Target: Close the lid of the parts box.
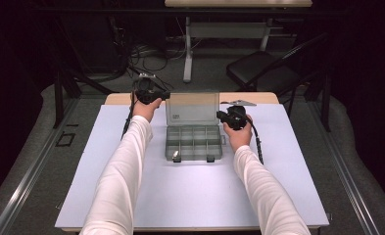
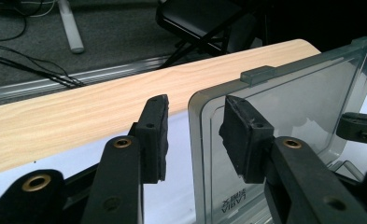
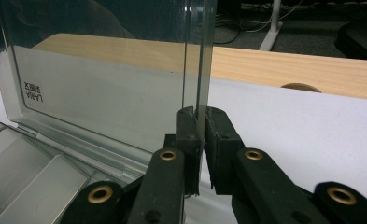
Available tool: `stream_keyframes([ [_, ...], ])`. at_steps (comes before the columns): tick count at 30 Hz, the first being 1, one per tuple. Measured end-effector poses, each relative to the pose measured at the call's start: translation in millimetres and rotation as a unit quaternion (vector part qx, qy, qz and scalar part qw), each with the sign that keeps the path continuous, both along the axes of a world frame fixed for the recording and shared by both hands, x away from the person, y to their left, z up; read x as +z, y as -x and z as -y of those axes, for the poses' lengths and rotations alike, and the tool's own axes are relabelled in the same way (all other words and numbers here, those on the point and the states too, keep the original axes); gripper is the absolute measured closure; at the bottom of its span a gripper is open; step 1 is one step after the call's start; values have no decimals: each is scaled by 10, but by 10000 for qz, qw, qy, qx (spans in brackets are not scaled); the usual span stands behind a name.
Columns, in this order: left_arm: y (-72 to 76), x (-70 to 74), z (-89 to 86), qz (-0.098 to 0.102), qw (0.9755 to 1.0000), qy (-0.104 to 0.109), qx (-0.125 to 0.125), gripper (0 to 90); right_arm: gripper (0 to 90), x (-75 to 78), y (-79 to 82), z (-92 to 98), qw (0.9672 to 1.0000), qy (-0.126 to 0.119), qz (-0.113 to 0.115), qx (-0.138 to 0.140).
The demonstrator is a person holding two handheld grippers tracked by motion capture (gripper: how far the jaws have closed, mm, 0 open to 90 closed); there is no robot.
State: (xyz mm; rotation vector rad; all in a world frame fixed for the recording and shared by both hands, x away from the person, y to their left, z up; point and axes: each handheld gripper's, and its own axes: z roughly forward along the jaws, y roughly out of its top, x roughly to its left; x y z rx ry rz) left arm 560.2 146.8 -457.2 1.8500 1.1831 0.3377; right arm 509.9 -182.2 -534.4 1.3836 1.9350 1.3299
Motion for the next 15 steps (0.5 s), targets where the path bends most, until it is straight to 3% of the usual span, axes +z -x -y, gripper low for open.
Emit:
stream_keyframes([
  [12, 13, 21, 4, 57, 9998, -149, -146, 777, 853, -3, -1, 6, 10000, 10, 16, 15],
  [15, 21, 18, 21, 146, 9995, -242, -107, 799, 853, -6, -2, 8, 10000, -1, 16, 20],
])
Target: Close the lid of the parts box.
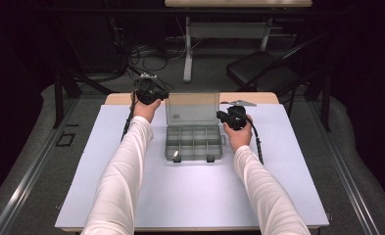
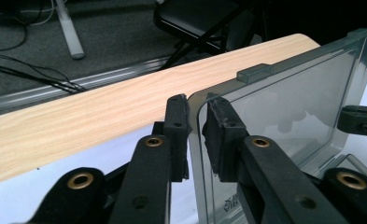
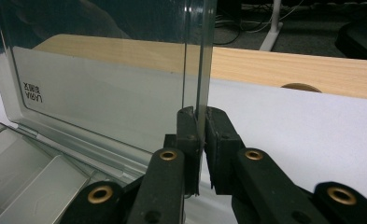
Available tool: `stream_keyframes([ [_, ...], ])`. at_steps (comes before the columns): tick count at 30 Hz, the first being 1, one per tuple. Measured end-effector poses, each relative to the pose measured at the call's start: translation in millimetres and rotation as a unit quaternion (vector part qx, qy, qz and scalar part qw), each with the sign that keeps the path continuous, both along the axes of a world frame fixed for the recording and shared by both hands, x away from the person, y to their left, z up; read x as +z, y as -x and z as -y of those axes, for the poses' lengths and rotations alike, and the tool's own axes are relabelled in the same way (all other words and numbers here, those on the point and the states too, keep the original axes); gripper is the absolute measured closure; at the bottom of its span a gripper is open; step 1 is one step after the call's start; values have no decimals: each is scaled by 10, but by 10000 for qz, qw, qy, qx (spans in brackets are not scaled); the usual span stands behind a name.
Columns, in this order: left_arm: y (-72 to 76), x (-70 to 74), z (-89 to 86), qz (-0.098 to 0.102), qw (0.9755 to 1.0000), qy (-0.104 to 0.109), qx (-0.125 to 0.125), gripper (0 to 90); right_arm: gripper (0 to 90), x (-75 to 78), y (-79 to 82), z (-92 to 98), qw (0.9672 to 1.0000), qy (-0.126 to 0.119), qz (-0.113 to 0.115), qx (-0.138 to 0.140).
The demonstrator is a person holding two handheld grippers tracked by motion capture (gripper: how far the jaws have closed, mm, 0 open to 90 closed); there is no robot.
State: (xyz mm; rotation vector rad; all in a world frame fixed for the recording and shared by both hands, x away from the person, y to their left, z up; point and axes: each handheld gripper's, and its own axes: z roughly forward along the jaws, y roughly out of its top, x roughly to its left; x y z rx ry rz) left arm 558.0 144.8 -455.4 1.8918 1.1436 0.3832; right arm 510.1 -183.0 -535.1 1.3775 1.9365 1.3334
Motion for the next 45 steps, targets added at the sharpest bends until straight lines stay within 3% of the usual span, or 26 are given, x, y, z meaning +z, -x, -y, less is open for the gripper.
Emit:
stream_keyframes([
  [8, 26, -20, -5, 108, 9999, 14, 42, 831, 845, 1, -3, 6, 10000, -40, -12, 14],
  [13, 48, -24, 2, 184, 9998, -26, 48, 832, 746, 40, -8, 43, 9996, -278, 31, -35],
  [18, 78, -8, -4, 213, 9997, -111, -33, 831, 682, 111, 6, 91, 9997, -232, 38, -101],
  [22, 107, -19, 0, 360, 9993, -135, -23, 831, 669, 175, 20, 112, 9997, -227, -32, -70],
  [26, 145, -44, -8, 501, 9987, -16, 2, 833, 702, 261, 58, 104, 9998, -126, -28, -144],
  [36, 266, -13, 4, 691, 9974, -196, -51, 833, 900, 438, 103, 47, 9994, 163, -277, -141],
  [40, 316, -15, 6, 800, 9965, -232, -62, 833, 900, 517, 108, 14, 9990, 301, -325, -101],
  [45, 384, -15, 10, 909, 9955, -260, -54, 833, 900, 641, 122, -17, 9992, 189, -358, -69],
])
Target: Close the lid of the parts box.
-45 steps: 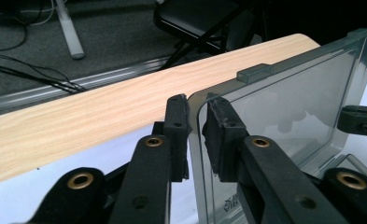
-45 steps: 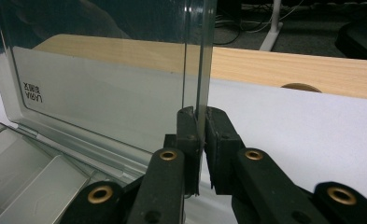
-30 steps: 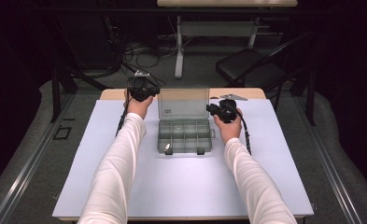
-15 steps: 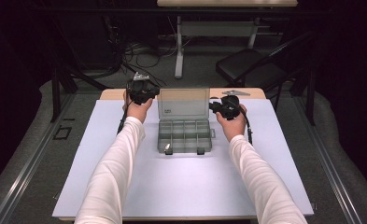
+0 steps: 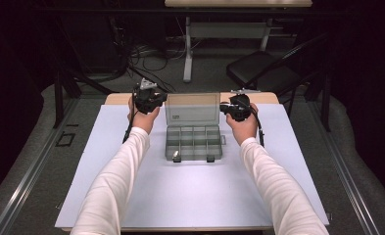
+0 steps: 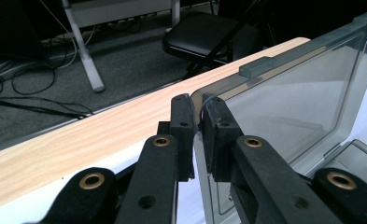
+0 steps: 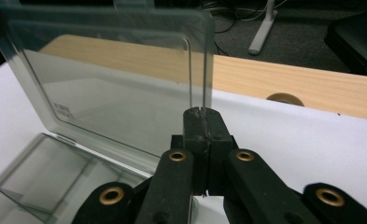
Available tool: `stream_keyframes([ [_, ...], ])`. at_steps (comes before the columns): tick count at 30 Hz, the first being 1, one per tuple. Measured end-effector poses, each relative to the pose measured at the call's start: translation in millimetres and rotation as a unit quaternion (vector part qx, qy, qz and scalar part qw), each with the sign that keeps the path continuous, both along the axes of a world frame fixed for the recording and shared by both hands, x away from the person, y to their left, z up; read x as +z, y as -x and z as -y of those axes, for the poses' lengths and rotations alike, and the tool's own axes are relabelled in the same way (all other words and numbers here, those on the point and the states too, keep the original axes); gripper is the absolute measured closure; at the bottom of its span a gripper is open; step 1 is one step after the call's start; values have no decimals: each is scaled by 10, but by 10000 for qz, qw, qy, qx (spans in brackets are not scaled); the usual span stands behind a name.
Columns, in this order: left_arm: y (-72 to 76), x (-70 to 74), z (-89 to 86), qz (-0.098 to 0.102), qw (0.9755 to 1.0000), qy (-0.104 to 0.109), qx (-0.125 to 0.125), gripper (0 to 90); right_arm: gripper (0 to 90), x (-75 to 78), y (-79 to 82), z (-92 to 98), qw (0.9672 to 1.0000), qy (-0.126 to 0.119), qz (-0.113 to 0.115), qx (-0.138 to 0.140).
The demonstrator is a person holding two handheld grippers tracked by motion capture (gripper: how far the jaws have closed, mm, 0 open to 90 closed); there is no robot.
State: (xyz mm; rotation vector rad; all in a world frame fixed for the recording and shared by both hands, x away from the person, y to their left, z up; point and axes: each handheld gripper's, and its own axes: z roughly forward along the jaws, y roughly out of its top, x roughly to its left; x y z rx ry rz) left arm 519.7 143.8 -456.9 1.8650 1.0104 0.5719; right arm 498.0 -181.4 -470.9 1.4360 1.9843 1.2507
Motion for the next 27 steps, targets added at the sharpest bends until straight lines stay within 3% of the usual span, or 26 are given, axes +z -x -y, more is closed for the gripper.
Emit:
stream_keyframes([
  [17, 186, -9, 5, 304, 9995, -121, -31, 833, 900, 466, -1, -93, 9999, -11, 114, -82],
  [27, 284, -13, 8, 424, 9989, -191, -50, 833, 900, 623, -35, -133, 9996, 35, 181, -213],
])
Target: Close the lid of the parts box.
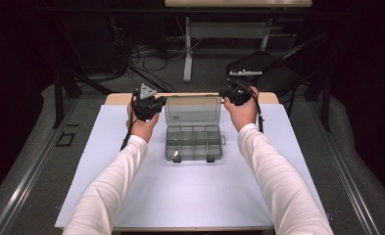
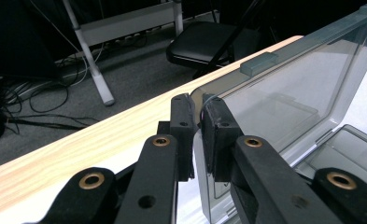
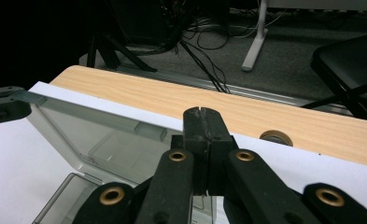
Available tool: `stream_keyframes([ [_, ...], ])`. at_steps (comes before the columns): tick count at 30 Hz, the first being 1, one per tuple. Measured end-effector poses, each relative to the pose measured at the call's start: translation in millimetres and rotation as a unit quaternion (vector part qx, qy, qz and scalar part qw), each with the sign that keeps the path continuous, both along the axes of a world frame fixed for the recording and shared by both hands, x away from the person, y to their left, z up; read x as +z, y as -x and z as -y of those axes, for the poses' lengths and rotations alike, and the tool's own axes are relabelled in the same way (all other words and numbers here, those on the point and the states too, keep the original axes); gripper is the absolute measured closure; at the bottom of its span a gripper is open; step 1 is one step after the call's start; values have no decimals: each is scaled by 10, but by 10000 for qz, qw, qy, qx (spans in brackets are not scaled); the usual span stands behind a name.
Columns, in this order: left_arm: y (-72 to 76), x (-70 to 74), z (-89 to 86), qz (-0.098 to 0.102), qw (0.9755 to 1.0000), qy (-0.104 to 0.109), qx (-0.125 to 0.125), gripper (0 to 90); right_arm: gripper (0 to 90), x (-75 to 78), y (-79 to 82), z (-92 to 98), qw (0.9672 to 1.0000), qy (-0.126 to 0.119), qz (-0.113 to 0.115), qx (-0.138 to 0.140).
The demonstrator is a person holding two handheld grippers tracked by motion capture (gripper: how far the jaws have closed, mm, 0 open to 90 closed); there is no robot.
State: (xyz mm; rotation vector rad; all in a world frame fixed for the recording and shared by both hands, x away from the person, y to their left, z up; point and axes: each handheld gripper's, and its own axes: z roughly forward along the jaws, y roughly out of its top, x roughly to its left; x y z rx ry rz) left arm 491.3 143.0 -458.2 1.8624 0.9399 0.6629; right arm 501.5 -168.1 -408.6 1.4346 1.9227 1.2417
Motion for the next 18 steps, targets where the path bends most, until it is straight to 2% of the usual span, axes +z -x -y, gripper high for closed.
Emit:
stream_keyframes([
  [8, 94, -13, -3, 127, 9999, -66, -31, 832, 900, -31, -39, -50, 10000, 41, -47, -24],
  [18, 162, -30, -14, 177, 9998, -55, -56, 832, 900, -114, -57, -106, 9999, 58, -127, 12],
])
